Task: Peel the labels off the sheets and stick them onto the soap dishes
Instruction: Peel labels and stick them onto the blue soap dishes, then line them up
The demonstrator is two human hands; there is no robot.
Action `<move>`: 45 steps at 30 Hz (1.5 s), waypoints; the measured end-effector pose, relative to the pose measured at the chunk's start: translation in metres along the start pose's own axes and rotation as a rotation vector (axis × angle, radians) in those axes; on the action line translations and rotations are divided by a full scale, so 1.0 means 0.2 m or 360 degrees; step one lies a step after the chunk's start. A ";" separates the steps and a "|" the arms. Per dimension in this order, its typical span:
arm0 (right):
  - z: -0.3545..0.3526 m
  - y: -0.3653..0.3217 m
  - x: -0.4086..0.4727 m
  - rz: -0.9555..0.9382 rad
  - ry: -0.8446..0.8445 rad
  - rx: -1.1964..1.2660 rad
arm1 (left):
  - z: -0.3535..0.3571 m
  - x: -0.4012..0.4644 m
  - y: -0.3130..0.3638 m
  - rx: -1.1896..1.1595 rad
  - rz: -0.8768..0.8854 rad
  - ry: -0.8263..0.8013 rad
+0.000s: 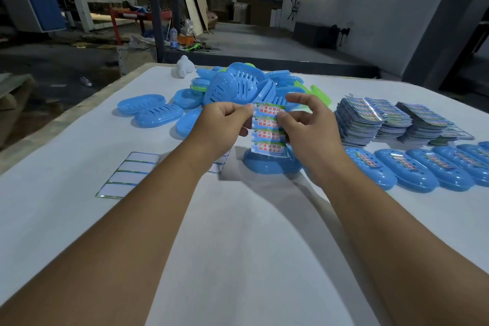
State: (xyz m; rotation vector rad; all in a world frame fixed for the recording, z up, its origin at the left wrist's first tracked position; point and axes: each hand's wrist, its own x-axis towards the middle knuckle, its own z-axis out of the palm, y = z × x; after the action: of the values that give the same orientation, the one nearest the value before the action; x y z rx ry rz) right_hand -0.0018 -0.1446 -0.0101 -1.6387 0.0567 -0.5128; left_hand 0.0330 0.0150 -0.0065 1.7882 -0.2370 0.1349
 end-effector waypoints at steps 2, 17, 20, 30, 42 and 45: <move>0.01 0.00 0.00 -0.0017 0.0021 0.0036 | 0.00 -0.02 0.01 -0.0093 -0.0060 -0.0096; -0.03 -0.01 -0.02 0.0134 -0.0284 -0.0259 | -0.02 -0.02 -0.01 -0.0109 0.0111 -0.0033; -0.04 -0.02 -0.02 0.0158 -0.0376 -0.0273 | -0.03 -0.01 0.00 -0.0220 0.0087 0.0065; -0.04 0.00 -0.01 0.0194 -0.0354 -0.0175 | -0.02 0.01 0.01 -0.0296 -0.0017 0.0230; -0.04 -0.07 -0.04 0.0191 -0.0227 -0.0051 | 0.00 -0.02 0.03 -0.0127 0.0142 0.0061; -0.04 -0.07 -0.04 0.0205 -0.0215 -0.0077 | 0.00 -0.02 0.02 -0.0107 0.0171 0.0050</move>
State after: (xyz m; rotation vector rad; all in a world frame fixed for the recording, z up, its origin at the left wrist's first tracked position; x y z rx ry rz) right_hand -0.0149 -0.1469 0.0017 -1.7006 0.0744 -0.3034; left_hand 0.0282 0.0149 -0.0032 1.7060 -0.3120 0.2287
